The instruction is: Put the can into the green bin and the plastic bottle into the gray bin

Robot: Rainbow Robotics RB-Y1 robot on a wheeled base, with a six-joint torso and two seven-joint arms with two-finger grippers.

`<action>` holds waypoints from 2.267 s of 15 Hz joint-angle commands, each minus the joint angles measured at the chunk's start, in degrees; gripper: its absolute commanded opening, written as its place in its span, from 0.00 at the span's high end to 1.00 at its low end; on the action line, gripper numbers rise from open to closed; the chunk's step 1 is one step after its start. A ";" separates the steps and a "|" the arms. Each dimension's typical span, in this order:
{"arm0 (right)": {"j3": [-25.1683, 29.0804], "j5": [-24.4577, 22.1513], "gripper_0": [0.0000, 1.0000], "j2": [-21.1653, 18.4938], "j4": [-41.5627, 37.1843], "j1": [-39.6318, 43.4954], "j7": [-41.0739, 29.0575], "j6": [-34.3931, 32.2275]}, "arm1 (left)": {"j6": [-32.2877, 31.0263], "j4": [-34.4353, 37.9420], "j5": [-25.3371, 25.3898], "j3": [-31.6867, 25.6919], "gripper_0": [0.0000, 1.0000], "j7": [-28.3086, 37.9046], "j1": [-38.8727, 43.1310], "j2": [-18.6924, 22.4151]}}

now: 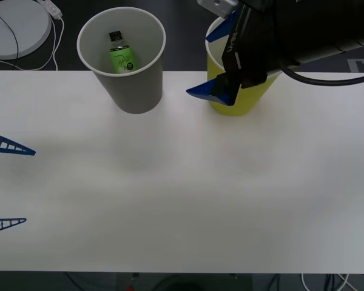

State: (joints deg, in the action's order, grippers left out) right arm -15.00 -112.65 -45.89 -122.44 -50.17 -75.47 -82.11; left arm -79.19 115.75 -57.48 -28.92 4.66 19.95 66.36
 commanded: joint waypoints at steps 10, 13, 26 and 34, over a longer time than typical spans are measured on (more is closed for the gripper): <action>14.56 13.07 0.00 -11.59 -11.51 33.03 21.15 13.56 | 0.00 0.00 0.00 0.00 0.00 0.00 0.00 0.00; 15.88 13.95 0.00 -11.77 -11.69 38.83 29.94 17.69 | 0.00 0.00 0.00 0.00 0.00 0.00 0.00 0.00; 20.27 36.71 0.00 -14.84 -0.52 51.49 71.07 20.50 | 0.00 0.00 0.00 0.00 0.00 0.00 0.00 0.00; 24.23 42.25 0.00 -15.90 6.95 54.04 71.95 12.59 | 0.00 0.00 0.00 0.00 0.00 0.00 0.00 0.00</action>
State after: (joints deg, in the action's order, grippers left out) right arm 8.70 -71.14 -61.78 -116.35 3.87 -3.38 -68.09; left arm -79.19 115.75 -57.48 -28.92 4.66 19.95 66.36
